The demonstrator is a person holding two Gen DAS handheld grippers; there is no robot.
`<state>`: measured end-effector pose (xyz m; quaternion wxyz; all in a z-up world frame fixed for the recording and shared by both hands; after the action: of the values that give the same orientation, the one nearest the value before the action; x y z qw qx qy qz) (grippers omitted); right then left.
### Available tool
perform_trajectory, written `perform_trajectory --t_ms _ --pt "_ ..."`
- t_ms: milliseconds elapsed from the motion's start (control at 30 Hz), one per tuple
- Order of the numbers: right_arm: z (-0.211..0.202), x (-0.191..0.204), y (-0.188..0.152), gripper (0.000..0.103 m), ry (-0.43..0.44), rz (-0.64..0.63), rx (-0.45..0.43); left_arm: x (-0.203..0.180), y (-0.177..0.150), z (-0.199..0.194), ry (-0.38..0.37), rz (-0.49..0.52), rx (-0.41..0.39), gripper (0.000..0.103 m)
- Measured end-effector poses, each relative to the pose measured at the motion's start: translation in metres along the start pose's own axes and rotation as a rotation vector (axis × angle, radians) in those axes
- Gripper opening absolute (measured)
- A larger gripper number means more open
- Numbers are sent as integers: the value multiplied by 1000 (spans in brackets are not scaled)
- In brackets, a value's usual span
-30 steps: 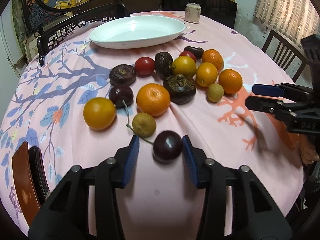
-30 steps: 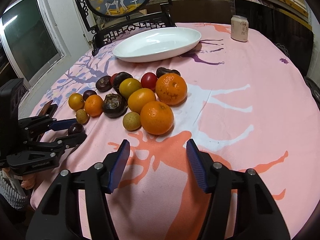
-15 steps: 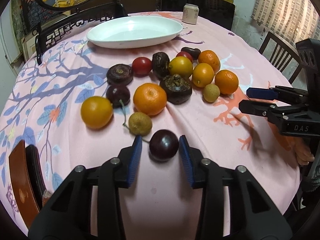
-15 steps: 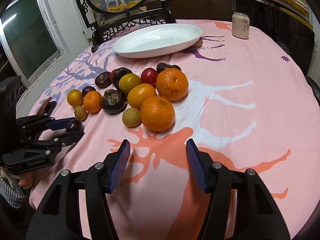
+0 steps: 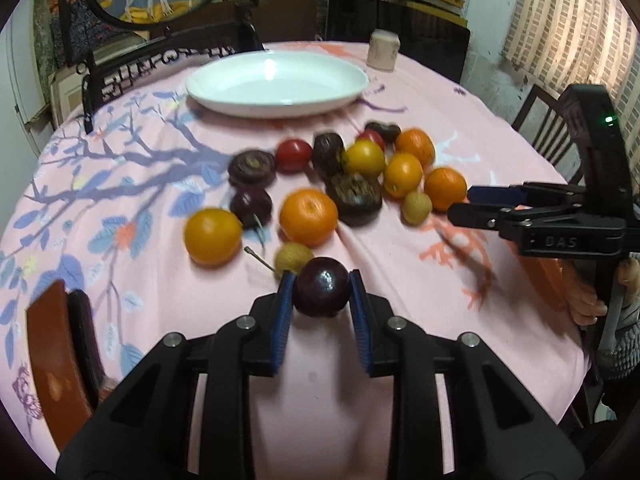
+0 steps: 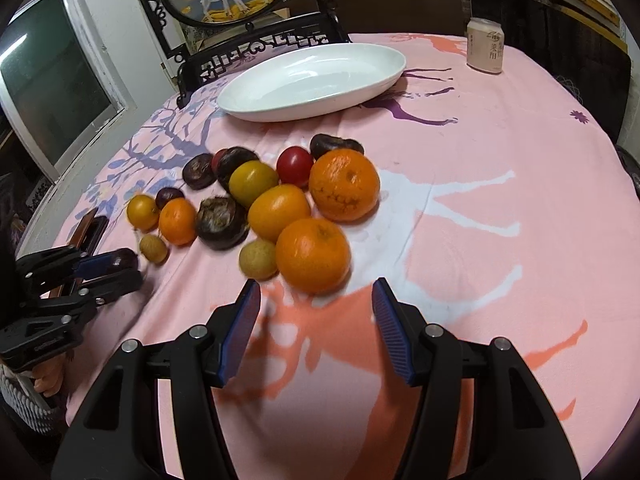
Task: Organize fruits
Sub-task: 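Grasp the dark stemmed cherry with the left tool while the right tool grasps a tangerine, then carry the cherry and tangerine onto the white plate and open both tools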
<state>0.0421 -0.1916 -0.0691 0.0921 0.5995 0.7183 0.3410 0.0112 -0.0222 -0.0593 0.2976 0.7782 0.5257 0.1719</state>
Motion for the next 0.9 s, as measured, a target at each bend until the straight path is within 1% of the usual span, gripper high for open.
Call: perform_trajectory --t_ms 167,200,233,300,367,433,500,567,600,667,733,800,900 --pt "12 -4 15 60 22 10 16 7 20 4 24 5 -9 28" --pt "13 -3 17 54 39 8 15 8 24 5 27 9 -8 28" --pt "15 -2 19 41 67 4 20 9 31 7 35 9 -10 28" --pt "15 -2 21 40 112 17 32 12 44 10 39 8 -13 28" --pt "15 -5 19 40 136 36 37 14 63 13 46 6 -26 28" --pt "10 -4 20 39 141 42 32 15 82 15 51 4 -42 28" --pt "-2 -2 28 39 133 23 -8 14 105 17 54 15 -63 28" --pt "-16 2 52 39 99 -12 -55 15 125 22 60 14 -76 28" --pt "-20 5 70 39 85 -23 -76 16 134 26 62 6 -78 28" --pt "-18 6 97 39 61 -36 -103 21 152 42 56 -19 -66 28" --pt "-1 5 127 39 45 -37 -111 28 163 61 46 -61 -40 28" --pt "22 -4 150 39 28 1 -110 36 167 78 46 -95 -8 28" --pt "56 -18 168 39 13 45 -84 45 166 102 64 -120 40 28"
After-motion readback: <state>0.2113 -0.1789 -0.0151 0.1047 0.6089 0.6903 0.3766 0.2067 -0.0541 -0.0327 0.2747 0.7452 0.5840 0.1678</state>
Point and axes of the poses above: each gripper's, at about its wrist camera, not at the fingertips, and z roughly the way its jaws point, x to its left, y to its top, the point moved 6 cm from there along z, roughly the way its jaws point, and after that the axes turned 2 degrees about y, right-handed, at the moved point
